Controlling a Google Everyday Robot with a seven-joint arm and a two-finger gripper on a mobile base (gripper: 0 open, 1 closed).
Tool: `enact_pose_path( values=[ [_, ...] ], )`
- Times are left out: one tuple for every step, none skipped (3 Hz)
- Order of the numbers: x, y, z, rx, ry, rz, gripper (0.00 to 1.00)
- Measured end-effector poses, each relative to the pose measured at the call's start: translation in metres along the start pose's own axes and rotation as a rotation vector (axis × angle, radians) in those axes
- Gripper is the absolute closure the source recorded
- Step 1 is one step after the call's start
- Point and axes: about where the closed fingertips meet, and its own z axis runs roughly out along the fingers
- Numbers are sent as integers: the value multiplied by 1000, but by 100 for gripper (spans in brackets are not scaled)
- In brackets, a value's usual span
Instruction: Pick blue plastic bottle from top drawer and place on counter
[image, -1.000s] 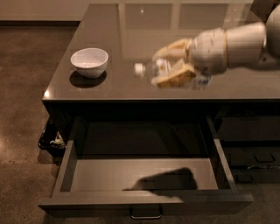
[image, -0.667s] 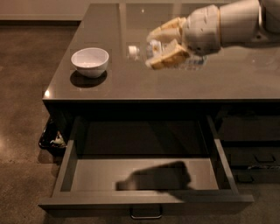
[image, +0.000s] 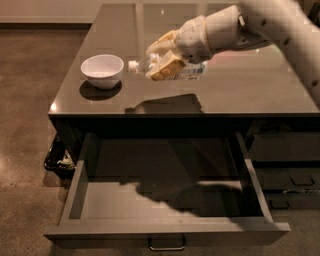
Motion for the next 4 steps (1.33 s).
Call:
enact_pose_path(
  values=[
    [17, 4, 29, -64, -43, 46, 100],
    [36, 21, 48, -127, -132, 130, 100],
    [38, 26, 50, -137, -155, 148, 100],
    [38, 26, 50, -137, -155, 148, 81]
  ],
)
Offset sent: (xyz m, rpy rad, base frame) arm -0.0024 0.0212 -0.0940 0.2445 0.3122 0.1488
